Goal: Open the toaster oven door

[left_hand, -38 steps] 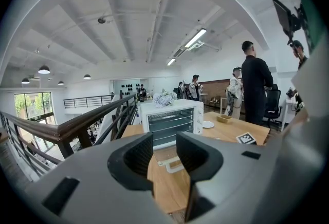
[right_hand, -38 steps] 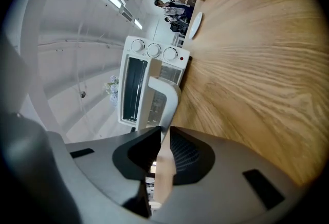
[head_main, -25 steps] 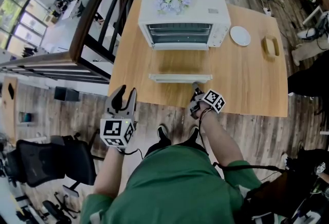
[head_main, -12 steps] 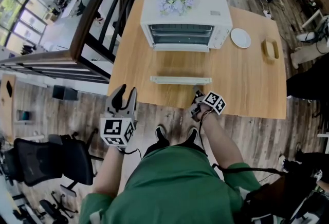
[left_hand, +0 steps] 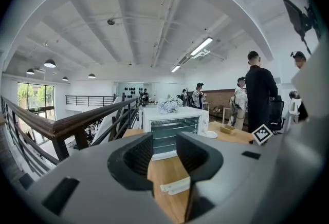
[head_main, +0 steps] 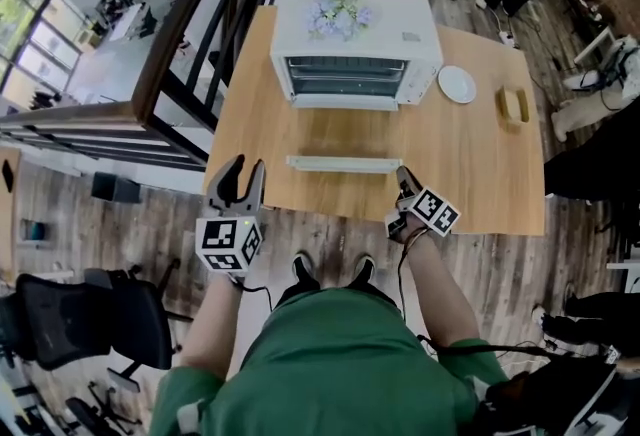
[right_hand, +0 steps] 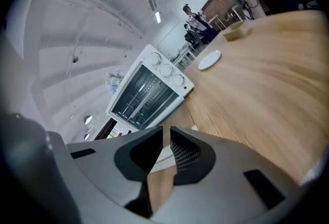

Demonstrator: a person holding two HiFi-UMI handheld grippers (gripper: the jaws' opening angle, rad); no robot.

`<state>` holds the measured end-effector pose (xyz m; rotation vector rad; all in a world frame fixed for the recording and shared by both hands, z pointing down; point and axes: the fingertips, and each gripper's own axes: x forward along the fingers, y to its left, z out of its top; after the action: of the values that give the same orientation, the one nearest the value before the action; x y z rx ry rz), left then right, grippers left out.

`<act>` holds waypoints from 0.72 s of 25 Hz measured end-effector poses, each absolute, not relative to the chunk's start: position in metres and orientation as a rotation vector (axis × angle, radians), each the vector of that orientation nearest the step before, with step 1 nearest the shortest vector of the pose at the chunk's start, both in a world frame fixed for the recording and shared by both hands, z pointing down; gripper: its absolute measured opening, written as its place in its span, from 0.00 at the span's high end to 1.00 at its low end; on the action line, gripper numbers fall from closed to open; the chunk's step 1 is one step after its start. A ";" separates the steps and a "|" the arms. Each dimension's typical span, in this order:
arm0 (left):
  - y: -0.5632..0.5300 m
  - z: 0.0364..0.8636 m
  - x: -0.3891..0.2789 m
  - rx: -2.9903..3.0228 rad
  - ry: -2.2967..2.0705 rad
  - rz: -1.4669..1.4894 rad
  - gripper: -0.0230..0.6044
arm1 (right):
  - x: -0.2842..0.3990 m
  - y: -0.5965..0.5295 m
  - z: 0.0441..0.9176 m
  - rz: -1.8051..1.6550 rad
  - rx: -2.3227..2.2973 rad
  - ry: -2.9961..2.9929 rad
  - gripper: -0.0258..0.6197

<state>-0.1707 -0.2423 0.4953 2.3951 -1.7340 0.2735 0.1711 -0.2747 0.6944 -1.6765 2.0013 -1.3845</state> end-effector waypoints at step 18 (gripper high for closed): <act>-0.272 0.424 -0.149 2.521 -1.726 0.032 0.72 | 0.090 -0.276 0.409 -0.034 -1.673 2.682 0.82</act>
<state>-0.1493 -0.2721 0.4239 2.5207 -1.7264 0.0321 0.0898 -0.2763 0.4087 -1.6731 2.6816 -0.0342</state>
